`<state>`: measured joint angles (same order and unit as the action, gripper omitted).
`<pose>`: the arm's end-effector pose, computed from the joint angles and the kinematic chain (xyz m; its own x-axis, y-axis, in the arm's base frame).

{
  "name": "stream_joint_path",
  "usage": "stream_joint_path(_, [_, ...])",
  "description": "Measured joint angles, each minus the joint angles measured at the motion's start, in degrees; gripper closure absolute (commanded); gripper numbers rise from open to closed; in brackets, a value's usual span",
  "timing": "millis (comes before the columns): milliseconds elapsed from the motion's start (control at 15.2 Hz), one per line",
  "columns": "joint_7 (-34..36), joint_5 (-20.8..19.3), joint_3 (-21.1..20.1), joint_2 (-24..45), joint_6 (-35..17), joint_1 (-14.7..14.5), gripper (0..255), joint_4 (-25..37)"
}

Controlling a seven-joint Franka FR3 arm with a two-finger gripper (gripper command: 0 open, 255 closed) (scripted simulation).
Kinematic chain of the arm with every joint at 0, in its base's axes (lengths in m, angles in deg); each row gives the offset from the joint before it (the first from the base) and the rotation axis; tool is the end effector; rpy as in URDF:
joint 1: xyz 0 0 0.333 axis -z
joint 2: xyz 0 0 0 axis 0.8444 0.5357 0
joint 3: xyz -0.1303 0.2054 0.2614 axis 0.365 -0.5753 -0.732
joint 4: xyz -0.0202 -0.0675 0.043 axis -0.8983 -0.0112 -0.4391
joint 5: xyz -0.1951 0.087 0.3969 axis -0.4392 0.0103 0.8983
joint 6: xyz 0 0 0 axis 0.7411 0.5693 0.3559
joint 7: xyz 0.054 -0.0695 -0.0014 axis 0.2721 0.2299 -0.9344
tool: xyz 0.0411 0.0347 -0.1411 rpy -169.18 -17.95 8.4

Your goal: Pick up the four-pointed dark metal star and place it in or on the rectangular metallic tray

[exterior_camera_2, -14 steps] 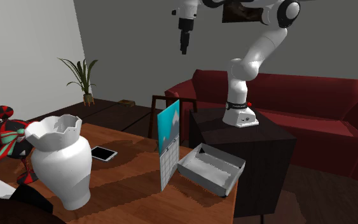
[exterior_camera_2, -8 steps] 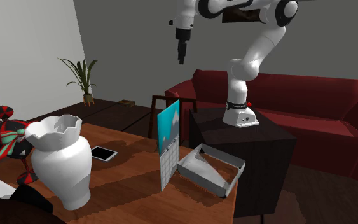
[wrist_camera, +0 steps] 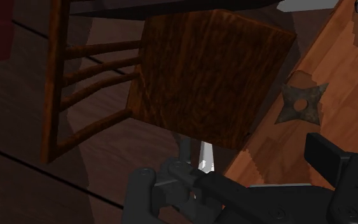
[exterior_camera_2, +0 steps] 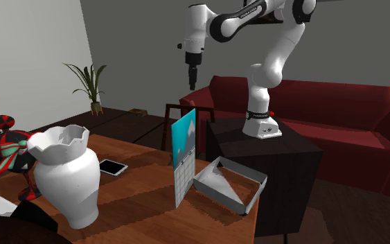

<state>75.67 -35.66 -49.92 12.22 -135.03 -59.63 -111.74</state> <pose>0.4113 0.0805 0.4157 0.9976 -0.0315 0.0609 -0.0376 -0.9942 0.1005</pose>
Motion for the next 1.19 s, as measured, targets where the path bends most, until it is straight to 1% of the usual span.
stream_joint_path(66, [0.31,0.15,-0.18,1.23,-2.1,-0.03,0,-0.99])
stream_joint_path(330, [3.32,0.91,-2.3,8.05,-8.89,-0.63,0,-1.45])
stream_joint_path(594, [7.04,0.75,-4.73,16.39,-16.25,-1.07,0,-1.0])
stream_joint_path(858, [10.43,-1.19,-6.15,25.71,-22.95,-0.86,0,1.07])
stream_joint_path(990, [13.06,-2.25,-7.11,29.66,-26.03,-1.44,0,1.58])
stream_joint_path(1188, [16.68,-4.94,-7.51,36.68,-29.41,-2.17,0,4.7])
